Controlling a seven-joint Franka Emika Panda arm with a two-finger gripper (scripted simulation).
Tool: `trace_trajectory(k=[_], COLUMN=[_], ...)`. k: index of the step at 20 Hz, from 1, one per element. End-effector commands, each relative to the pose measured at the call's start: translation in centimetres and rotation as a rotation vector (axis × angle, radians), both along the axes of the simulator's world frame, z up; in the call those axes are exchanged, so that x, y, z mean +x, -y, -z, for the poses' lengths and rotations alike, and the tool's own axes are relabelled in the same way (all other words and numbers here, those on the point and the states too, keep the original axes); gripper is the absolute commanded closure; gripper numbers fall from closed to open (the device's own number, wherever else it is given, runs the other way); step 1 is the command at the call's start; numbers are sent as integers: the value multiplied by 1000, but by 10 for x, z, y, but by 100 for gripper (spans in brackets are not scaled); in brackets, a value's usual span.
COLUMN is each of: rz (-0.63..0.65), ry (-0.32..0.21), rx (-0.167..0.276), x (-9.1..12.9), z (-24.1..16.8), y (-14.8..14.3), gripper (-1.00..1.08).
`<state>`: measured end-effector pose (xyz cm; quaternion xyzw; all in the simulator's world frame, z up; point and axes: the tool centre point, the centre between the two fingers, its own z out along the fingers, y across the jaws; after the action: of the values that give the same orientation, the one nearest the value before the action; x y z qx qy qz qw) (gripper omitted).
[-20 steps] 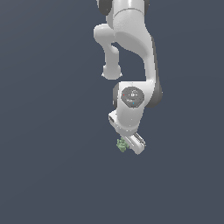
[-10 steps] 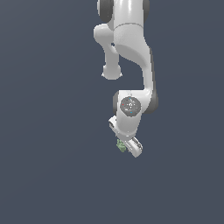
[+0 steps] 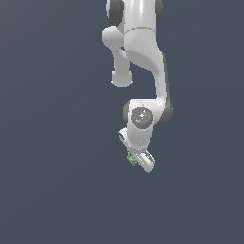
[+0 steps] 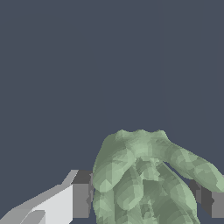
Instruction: Pick up the object and move it to a goal position.
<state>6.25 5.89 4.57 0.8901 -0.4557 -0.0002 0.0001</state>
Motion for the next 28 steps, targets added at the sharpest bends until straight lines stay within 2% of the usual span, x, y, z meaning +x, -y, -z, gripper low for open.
trace_trajectory(k=[1,9,15,21,28], rz=[0,0,0,0,1], ry=[0,0,0,0,0], rx=[0,0,0,0,0], x=[0,-1,-4,-9,-18], z=[0,-5,-30,-78,-156], y=[0,-2,-12,-31,-62], gripper=[108,108,108,108,108])
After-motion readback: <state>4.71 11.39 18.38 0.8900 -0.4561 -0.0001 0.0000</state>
